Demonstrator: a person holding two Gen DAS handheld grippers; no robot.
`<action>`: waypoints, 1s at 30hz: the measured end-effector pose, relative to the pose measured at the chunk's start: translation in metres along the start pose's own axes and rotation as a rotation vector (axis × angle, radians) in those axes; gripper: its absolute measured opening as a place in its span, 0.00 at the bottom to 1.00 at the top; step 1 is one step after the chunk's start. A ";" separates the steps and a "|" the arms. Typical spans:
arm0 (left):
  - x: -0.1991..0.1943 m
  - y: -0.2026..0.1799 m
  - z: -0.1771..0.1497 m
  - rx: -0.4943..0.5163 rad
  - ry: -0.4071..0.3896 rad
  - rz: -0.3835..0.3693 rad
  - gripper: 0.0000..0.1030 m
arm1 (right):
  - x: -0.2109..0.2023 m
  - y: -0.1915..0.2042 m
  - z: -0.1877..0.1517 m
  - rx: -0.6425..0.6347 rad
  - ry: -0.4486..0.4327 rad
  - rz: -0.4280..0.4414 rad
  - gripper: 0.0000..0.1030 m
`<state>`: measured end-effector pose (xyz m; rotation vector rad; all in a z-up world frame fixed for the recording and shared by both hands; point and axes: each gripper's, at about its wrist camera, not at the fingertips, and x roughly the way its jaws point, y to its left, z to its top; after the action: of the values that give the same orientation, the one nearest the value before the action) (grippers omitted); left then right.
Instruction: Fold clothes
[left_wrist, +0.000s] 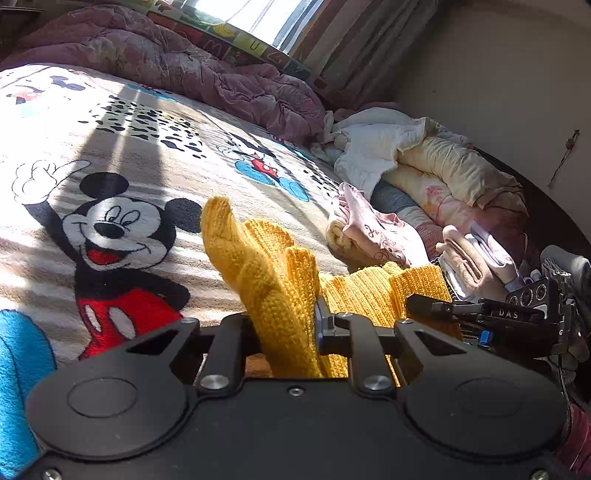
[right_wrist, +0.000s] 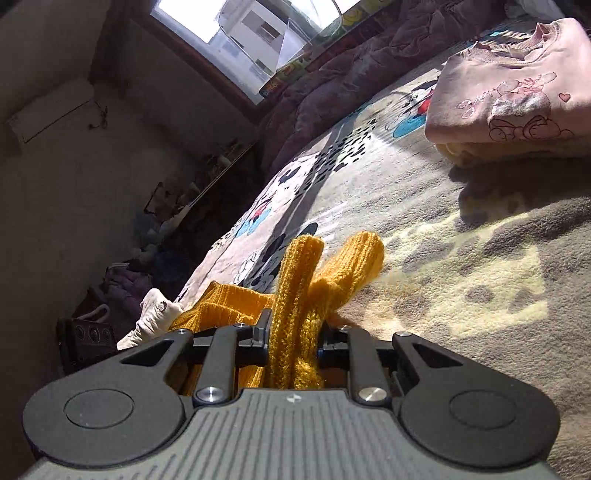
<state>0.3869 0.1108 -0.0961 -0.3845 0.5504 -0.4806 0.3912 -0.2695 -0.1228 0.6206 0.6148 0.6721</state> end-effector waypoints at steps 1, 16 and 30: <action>0.004 0.001 0.003 0.002 -0.015 0.035 0.17 | 0.003 0.001 0.008 -0.023 -0.038 -0.026 0.22; -0.025 0.013 0.004 -0.122 0.065 0.208 0.58 | -0.022 -0.036 -0.024 0.129 -0.117 -0.201 0.69; -0.023 -0.031 -0.033 -0.077 0.199 0.158 0.57 | -0.070 0.019 -0.103 0.122 -0.027 -0.191 0.69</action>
<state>0.3403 0.0908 -0.0983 -0.3651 0.7872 -0.3478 0.2699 -0.2750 -0.1553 0.6735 0.6840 0.4489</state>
